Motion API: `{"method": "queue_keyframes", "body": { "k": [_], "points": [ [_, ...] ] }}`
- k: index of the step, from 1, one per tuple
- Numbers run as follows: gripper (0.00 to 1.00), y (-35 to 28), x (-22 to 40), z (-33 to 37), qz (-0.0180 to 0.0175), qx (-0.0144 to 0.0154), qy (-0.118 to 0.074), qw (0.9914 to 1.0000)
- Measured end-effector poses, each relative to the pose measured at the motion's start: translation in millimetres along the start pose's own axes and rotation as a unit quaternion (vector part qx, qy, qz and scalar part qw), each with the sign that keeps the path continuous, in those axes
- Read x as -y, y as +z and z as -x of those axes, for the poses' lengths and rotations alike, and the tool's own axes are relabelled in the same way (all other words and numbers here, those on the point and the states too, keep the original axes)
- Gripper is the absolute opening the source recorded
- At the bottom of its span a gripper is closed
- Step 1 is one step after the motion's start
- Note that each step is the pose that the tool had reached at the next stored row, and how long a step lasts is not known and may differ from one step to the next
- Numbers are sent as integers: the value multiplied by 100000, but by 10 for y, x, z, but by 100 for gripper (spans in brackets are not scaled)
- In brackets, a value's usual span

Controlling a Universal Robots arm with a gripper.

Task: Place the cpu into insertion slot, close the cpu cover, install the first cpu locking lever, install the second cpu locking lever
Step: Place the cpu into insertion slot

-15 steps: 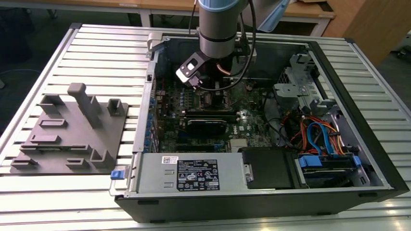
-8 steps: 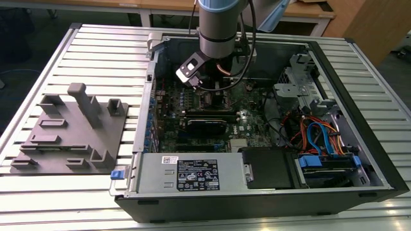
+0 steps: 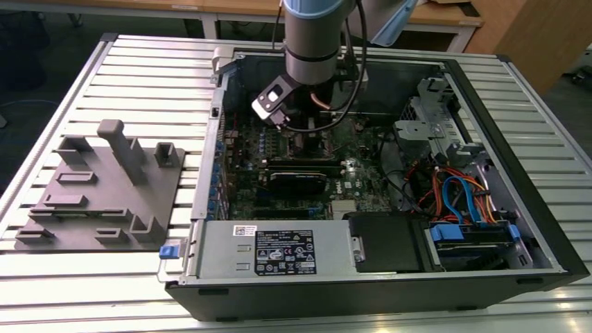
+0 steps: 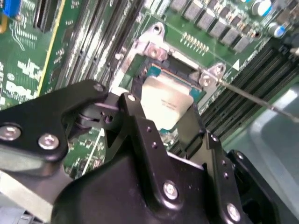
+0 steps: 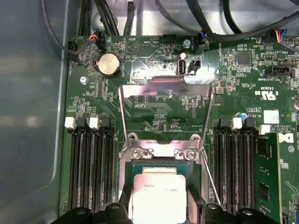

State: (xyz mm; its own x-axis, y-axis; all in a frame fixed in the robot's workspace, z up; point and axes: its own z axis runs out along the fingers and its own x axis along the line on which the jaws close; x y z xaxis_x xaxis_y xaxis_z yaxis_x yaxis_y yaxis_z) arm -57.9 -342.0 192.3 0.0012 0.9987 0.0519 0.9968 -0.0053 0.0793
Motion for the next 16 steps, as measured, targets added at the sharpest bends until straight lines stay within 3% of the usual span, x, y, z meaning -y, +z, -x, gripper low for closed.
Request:
{"method": "queue_keyframes", "body": {
  "k": [16],
  "points": [
    [54,11,-1,12,22,44,771,99997]
  ]
}}
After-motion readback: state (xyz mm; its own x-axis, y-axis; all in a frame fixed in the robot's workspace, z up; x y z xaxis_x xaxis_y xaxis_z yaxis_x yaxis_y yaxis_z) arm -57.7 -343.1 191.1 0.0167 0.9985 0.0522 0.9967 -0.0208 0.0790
